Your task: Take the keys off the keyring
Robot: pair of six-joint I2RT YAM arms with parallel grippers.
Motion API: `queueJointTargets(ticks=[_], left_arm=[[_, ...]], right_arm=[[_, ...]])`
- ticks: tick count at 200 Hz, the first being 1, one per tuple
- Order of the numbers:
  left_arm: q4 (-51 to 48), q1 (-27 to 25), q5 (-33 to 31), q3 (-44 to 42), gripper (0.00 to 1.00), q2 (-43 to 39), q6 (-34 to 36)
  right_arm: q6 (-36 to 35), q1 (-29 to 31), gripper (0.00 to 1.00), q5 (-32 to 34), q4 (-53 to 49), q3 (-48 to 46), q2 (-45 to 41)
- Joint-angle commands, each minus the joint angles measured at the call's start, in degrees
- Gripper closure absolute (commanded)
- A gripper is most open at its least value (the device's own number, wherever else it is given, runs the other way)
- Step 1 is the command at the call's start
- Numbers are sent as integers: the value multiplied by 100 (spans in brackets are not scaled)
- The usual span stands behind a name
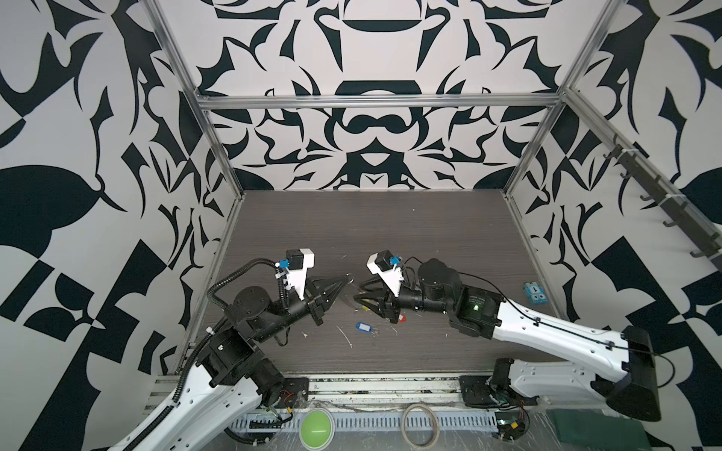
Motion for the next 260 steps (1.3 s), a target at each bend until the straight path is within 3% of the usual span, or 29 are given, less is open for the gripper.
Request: queueJointTargets(ticks=[1,19,25,37,53,81,82,84,86,137,173,250,260], left_arm=[[199,6,-60,67,100,-24,-27],[168,6,-91,67,100,-33,-31],[151,6,-92,67,98,-30,-31],[128,6,-99,69,80,-16,-24],[109,6,-115,76,49,-5,-13],[64,6,-262,102,19,-58,4],[57,6,-268,102,18,-63,9],[47,6,-284,113,4,-66,3],[38,6,-299,112,0,-85,11],[-112,6,-473,104,1,-505,8],[-70,6,-524,-104,1,-660,-121],[-87,7,-579,-275,1,-742,-215],[-92,6,-571,-288,1,-758,-216]], right_arm=[[-84,18,84,40,198,291,-60],[-92,18,100,46,205,291,9],[-84,22,100,64,206,291,31],[-88,9,100,34,212,305,85],[-92,-20,100,33,198,330,155],[135,-450,100,-367,302,271,355],[149,-466,100,-388,307,268,364],[169,-516,100,-432,326,259,383],[189,-553,100,-461,353,246,402],[744,-1504,100,-1590,937,71,1374],[1114,-1836,100,-2131,1303,159,2439],[1575,-2195,100,-2123,1322,344,3709],[1617,-2223,87,-1953,1227,329,3756]])
